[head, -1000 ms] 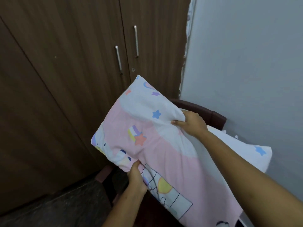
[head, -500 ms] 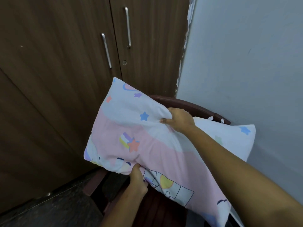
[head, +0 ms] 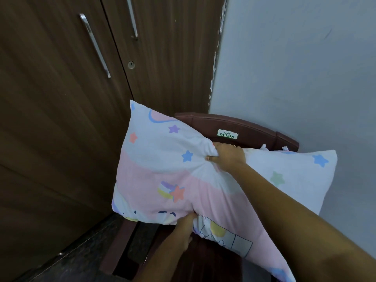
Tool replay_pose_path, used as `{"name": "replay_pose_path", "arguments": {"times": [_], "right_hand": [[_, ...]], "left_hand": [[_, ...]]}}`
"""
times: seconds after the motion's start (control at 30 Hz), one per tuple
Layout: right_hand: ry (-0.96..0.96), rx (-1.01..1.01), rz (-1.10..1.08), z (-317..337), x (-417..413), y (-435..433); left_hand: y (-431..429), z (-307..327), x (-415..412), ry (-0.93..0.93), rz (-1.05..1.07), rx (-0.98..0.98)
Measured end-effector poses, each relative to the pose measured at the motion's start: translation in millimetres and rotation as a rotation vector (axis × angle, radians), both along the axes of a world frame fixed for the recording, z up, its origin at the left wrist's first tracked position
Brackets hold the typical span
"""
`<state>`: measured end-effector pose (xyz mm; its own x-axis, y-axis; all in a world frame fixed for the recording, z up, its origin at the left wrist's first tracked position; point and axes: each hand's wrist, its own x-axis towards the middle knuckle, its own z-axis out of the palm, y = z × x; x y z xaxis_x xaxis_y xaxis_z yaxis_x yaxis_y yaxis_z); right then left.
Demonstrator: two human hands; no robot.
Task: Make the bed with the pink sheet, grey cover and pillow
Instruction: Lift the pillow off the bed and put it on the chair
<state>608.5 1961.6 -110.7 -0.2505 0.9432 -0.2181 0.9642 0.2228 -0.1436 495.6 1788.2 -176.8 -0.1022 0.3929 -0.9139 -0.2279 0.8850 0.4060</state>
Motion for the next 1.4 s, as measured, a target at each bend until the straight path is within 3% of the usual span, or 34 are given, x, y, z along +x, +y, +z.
{"name": "replay_pose_path", "arguments": {"times": [0.1, 0.17, 0.23, 0.3, 0.33, 0.4, 0.53, 0.73, 1.13, 1.4], "right_hand": [[-0.053, 0.003, -0.011, -7.7, -4.0, -2.2], [-0.062, 0.039, -0.011, -9.8, -5.7, -3.7], [-0.05, 0.069, -0.014, -9.5, -4.8, -4.1], [-0.029, 0.102, -0.013, -8.6, -2.2, -4.4], [-0.019, 0.121, -0.009, -8.0, -0.6, -5.3], [0.002, 0.159, 0.003, -7.0, 3.2, -8.1], [-0.023, 0.274, 0.042, -6.5, 10.2, -19.2], [-0.032, 0.475, 0.023, -3.8, 23.0, -41.8], [-0.163, 0.287, -0.235, -3.8, 105.2, -119.8], [-0.168, 0.186, -0.522, 5.1, 183.5, -241.3]], "left_hand": [[7.2, 12.4, -13.6, 0.185, -0.461, 0.083], [14.1, 11.7, -21.2, 0.554, -0.505, 0.341], [21.4, 20.1, -24.4, 0.965, -0.39, 0.702], [37.8, 29.0, -27.4, 1.237, -0.355, 1.015], [47.8, 29.2, -29.8, 1.331, -0.404, 1.088], [67.2, 30.8, -36.2, 1.481, -0.579, 1.055], [83.9, 26.3, -44.8, 1.562, -0.793, 1.021], [73.7, 17.6, -22.3, 1.499, -0.864, 1.075], [48.4, 37.7, 59.1, 1.212, -1.1, 1.268], [-30.2, 49.2, 126.4, 1.1, -1.47, 1.242]]}}
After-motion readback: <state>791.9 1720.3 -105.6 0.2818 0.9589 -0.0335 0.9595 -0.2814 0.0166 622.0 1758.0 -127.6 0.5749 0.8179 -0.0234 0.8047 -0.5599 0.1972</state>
